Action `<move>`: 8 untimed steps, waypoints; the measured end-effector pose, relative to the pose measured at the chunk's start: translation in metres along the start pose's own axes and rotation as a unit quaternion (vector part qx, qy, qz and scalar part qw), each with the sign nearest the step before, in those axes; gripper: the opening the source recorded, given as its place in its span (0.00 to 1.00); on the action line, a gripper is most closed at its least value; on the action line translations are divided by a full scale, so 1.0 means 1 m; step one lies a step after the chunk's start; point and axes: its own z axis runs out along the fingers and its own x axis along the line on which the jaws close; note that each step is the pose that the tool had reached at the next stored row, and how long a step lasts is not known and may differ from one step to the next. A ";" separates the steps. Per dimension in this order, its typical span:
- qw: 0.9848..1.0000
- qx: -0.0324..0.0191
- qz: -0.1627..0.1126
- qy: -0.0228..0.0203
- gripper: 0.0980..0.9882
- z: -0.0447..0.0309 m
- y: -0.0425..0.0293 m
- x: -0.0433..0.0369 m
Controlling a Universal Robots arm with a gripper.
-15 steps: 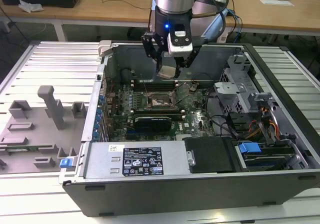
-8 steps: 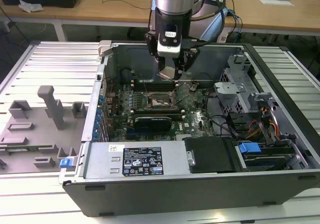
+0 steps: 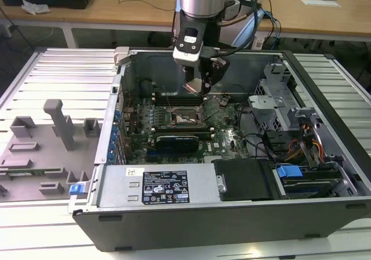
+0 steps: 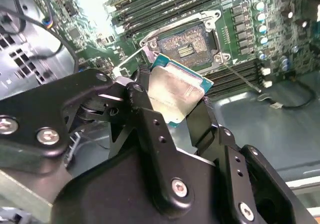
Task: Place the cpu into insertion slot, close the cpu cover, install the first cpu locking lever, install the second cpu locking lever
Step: 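Place the cpu into insertion slot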
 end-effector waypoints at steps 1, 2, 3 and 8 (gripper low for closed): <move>1.000 0.000 0.016 -0.001 0.50 0.0003 0.0000 0.0000; 1.000 0.000 0.024 -0.002 0.50 0.0004 0.0000 0.0000; 0.999 0.000 0.038 -0.003 0.50 0.0006 -0.0001 0.0000; 0.993 0.000 0.116 -0.010 0.50 0.0045 -0.0004 0.0000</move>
